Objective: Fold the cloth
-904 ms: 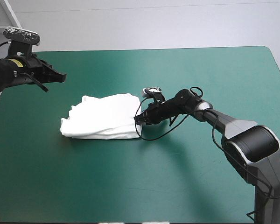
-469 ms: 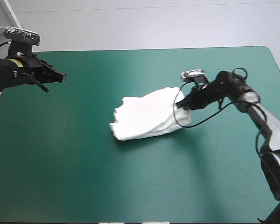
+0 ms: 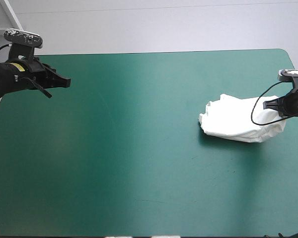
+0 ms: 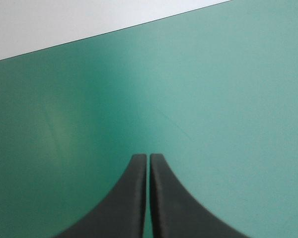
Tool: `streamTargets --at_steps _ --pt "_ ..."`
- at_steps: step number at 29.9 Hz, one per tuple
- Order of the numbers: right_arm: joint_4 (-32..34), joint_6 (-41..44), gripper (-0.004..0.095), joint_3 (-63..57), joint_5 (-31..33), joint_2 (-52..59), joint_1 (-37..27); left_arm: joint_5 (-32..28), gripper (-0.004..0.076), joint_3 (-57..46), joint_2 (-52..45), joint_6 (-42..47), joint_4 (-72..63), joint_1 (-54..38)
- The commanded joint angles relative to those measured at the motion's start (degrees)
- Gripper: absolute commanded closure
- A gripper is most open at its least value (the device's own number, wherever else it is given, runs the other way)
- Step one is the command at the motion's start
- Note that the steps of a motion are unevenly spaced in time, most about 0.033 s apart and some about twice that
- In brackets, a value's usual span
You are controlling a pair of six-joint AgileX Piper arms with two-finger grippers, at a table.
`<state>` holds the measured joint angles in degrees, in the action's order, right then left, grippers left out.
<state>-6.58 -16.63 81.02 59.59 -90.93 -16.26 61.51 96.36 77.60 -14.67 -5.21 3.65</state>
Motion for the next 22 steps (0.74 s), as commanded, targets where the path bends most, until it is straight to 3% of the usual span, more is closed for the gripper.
streamTargets --at_steps 1,3,5,8,11,13,15,16,18,20,22 --pt "0.0 0.4 0.0888 1.7 -1.8 2.8 -0.4 -3.7 0.0705 1.3 -1.9 0.2 -0.6 0.1" --pt "0.3 1.5 0.0803 1.7 -1.9 2.8 -0.4 -3.8 0.0705 1.3 -1.9 0.2 -0.6 0.1" --pt "0.3 2.5 0.0641 1.7 -1.5 2.8 -0.4 -3.9 0.0705 1.3 -1.9 0.2 -0.2 0.1" --pt "0.2 4.5 0.0311 1.7 -1.3 2.8 -0.4 -4.1 0.0705 1.3 -2.1 -0.2 -0.2 0.1" --pt "-2.7 4.2 0.0133 1.7 -1.1 2.8 -0.3 -6.1 0.0705 1.3 -3.1 0.4 0.0 0.1" --pt "-11.2 0.8 0.0158 1.7 -0.8 2.8 -0.3 -7.6 0.0705 1.3 -4.4 1.8 1.7 0.1" --pt "-24.5 -4.4 0.0318 1.7 0.5 2.8 -0.3 -8.8 0.0705 1.3 -6.0 5.0 5.2 0.1" --pt "-32.2 -8.5 0.0476 1.7 1.5 2.8 -0.3 -9.0 0.0705 1.3 -6.7 6.3 6.7 0.1" --pt "-44.0 -15.7 0.0886 2.1 4.1 2.8 -0.3 -9.0 0.0705 1.3 -8.5 9.7 11.0 0.1" --pt "-50.8 -19.7 0.0894 3.9 6.2 3.2 0.6 -8.8 0.0705 1.1 -10.1 12.7 14.8 0.1" --pt "-51.0 -20.3 0.0901 6.5 5.4 4.9 2.7 -9.0 0.0705 0.7 -12.2 14.3 18.3 0.1"
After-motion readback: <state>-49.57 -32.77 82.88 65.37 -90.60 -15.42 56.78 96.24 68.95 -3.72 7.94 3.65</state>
